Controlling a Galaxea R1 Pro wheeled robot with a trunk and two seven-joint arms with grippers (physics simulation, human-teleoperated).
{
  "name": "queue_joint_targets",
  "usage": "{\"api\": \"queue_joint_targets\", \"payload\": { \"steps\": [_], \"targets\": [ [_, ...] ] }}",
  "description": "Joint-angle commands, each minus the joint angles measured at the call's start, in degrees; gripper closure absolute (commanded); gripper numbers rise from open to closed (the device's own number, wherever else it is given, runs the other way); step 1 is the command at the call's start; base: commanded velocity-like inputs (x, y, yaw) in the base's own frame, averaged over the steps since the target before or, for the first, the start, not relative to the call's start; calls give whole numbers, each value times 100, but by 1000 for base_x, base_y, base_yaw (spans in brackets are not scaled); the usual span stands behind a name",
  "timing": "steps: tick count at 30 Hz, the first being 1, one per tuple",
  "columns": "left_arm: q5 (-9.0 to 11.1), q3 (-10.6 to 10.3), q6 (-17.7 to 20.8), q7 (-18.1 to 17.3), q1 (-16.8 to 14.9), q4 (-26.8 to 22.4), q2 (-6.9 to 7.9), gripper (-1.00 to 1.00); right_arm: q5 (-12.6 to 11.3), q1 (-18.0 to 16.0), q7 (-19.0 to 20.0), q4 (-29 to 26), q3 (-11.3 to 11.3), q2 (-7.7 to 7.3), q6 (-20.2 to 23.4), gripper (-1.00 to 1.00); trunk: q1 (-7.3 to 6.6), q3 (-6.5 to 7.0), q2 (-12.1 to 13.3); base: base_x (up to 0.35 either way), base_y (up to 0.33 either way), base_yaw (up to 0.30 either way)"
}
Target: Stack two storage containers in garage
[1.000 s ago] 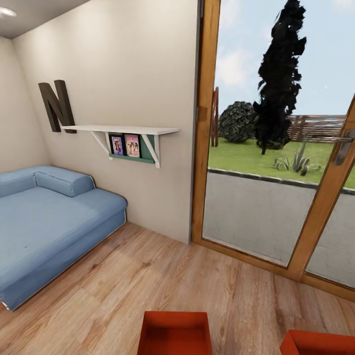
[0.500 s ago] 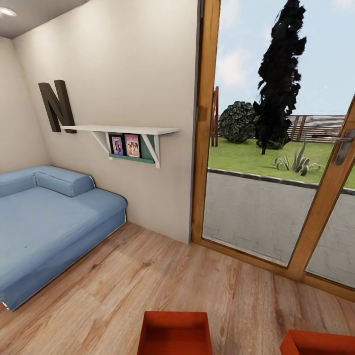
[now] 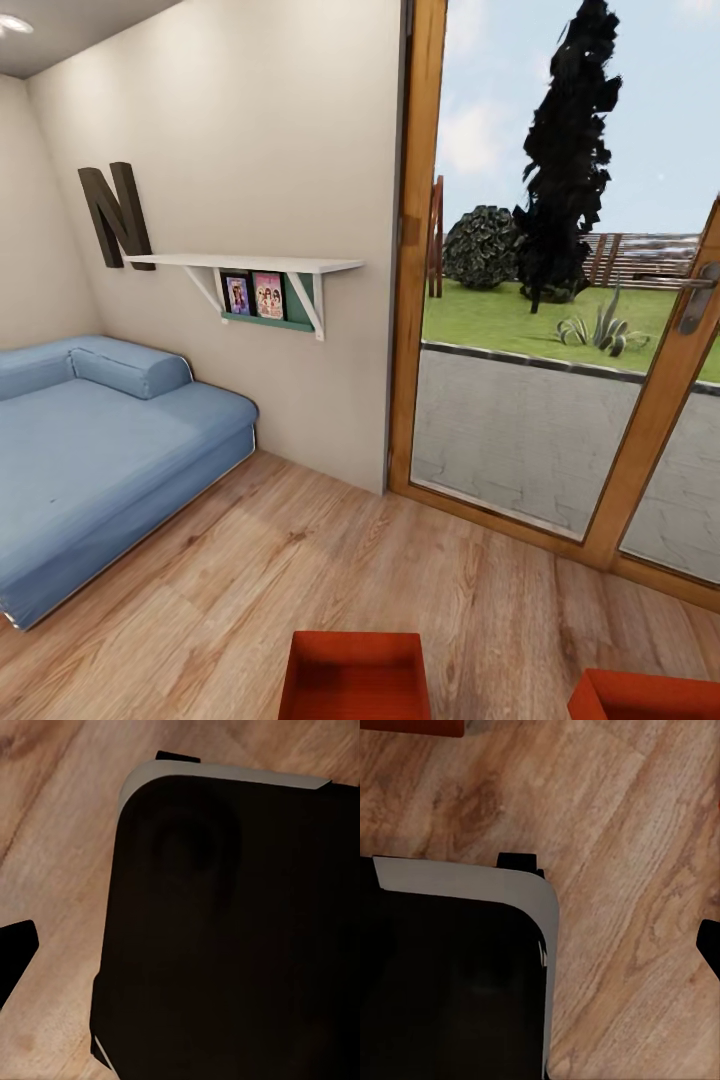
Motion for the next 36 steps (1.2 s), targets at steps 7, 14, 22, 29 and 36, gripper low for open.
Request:
{"api": "queue_joint_targets", "payload": {
  "steps": [7, 14, 22, 29, 36],
  "targets": [
    [67, 8, -146, 5, -2, 5, 0, -100, -46, -2, 12, -8, 46, -3, -12, -100, 0, -6, -3, 0, 0, 0],
    [74, 10, -158, 5, -2, 8, 0, -100, -43, -2, 12, -8, 56, -2, -15, -100, 0, -6, -3, 0, 0, 0],
    [75, 9, -160, 5, -2, 9, -16, -100, -36, -2, 12, -8, 61, -4, -21, -100, 0, -6, -3, 0, 0, 0],
    [71, 11, -168, 5, -2, 9, -23, -100, -34, -2, 12, -8, 64, 1, -21, -100, 0, -6, -3, 0, 0, 0],
    [67, 11, -169, 5, -2, 9, -18, -100, -33, -2, 12, -8, 67, -5, -21, -100, 0, -6, -3, 0, 0, 0]
  ]
}}
